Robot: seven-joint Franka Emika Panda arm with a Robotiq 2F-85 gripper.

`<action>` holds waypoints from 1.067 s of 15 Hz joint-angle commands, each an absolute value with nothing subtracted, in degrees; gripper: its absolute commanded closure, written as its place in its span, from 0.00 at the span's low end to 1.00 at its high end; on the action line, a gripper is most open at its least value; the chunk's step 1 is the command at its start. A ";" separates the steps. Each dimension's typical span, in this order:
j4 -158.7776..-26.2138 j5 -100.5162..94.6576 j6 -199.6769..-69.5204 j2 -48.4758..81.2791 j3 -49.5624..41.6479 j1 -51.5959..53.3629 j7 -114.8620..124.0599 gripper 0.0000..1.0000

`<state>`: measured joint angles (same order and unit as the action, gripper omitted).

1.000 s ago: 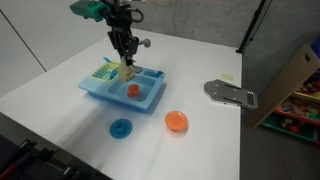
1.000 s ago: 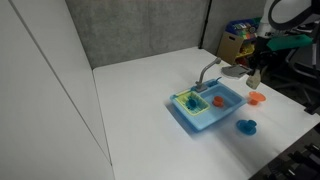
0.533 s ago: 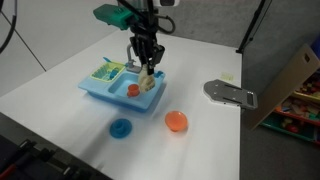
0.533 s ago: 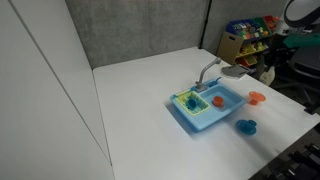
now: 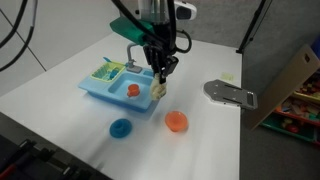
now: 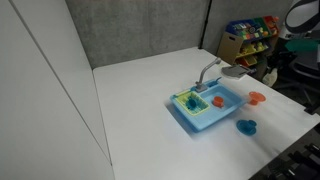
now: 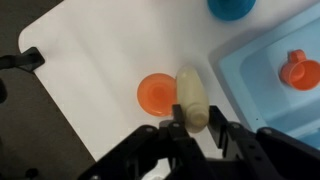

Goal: Put the white bottle on the orange stand

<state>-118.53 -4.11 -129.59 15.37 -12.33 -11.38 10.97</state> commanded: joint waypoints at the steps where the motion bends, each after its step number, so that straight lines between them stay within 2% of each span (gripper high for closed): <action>1: -118.40 -4.04 -129.43 15.39 -12.53 -11.10 10.88 0.69; 2: -118.40 -4.04 -129.43 15.39 -12.50 -11.01 10.88 0.92; 16: -111.43 -3.26 -133.98 25.57 -15.13 -11.88 15.88 0.91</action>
<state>-115.20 -4.06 -134.60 22.20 -14.61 -11.42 14.57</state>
